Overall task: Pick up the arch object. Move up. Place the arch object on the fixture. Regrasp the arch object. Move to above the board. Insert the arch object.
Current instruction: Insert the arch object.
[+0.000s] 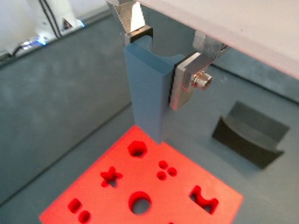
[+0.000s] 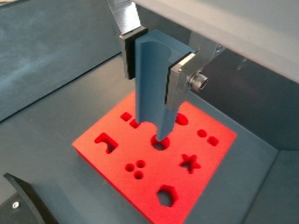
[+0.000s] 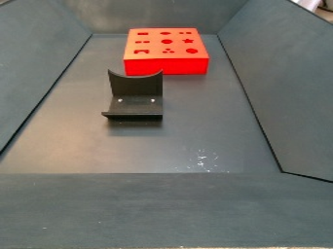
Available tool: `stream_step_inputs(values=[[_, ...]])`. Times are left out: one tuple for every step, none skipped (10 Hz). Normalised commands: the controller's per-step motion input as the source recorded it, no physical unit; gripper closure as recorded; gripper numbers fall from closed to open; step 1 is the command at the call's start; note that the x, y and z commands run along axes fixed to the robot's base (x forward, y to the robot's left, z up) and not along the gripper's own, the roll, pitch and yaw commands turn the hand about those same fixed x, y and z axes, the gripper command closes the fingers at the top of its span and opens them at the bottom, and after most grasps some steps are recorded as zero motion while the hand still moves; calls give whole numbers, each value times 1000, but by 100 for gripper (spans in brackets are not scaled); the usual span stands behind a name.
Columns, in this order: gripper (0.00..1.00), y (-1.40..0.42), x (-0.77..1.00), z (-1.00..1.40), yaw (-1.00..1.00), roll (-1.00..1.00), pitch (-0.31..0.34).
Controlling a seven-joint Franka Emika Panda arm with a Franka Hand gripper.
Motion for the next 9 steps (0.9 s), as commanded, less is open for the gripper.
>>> stream_step_inputs(values=[[100, 197, 909, -634, -146, -189, 77], [100, 160, 937, -643, -157, -173, 86], [100, 149, 943, -646, -163, -170, 86], [100, 146, 943, -649, -171, -167, 87], [100, 140, 943, -649, -174, -161, 90], [100, 143, 954, -637, -177, -159, 90], [100, 146, 951, -623, -174, -157, 81], [100, 183, 954, -594, -140, -159, 81], [100, 297, 897, -297, -83, -180, 73]])
